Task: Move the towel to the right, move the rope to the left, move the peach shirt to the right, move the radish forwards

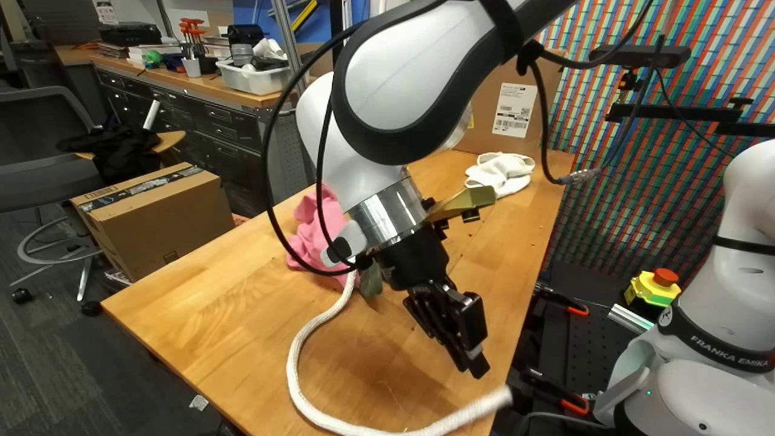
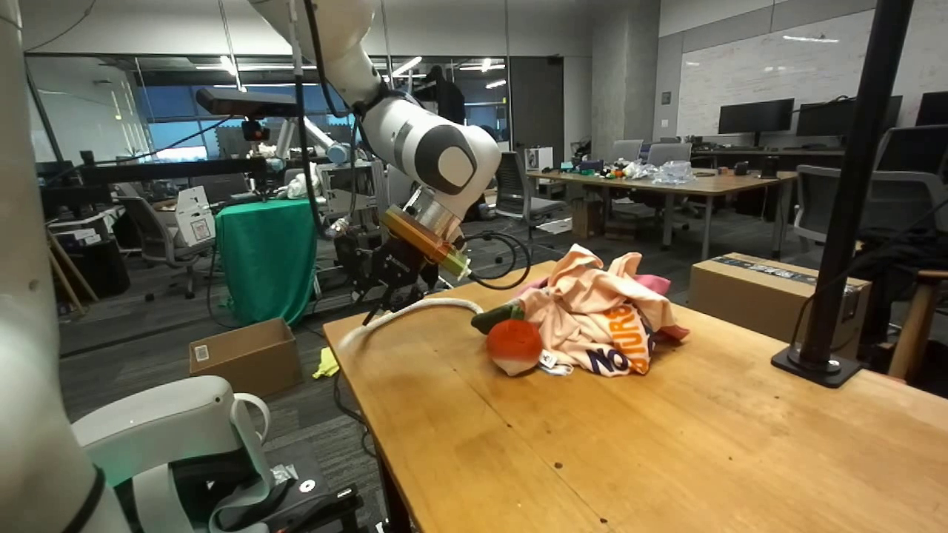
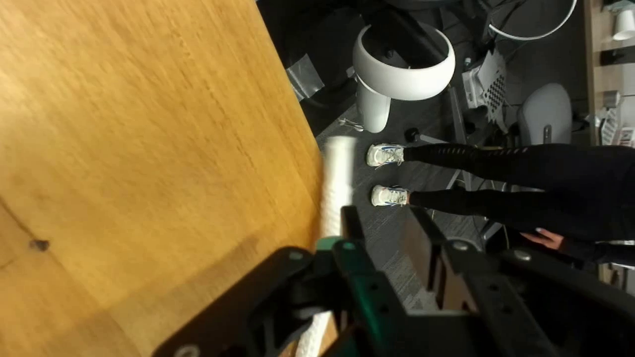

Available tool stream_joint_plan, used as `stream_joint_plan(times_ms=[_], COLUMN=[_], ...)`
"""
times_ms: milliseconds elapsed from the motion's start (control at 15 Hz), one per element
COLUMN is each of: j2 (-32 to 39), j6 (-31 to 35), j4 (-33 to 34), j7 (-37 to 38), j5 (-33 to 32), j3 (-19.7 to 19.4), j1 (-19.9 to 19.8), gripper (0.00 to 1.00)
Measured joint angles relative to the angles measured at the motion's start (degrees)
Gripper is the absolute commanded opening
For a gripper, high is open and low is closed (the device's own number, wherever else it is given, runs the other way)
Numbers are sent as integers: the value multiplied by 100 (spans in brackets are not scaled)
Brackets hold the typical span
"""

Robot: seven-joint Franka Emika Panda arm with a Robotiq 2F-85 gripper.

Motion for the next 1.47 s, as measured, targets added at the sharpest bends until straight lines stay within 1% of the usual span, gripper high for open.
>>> stream_joint_plan(times_ms=[333,533,733,933,1067,1333,1467], j2=[126,126,126,122,110,89,89], j6=[-84,-69,-28,154,421,1309,1724], j4=[189,277,376,448,483,501,510], j7=[28,166,392,599,730,1078,1308], j5=[0,-87,-324,-599,-845,-1550,-1748], j3=[-27,-126,-317,-504,-599,-713,-731], j1=[-101,-219,-381,-550,-637,-693,-700], gripper=[100,100,100,100,100,100,100])
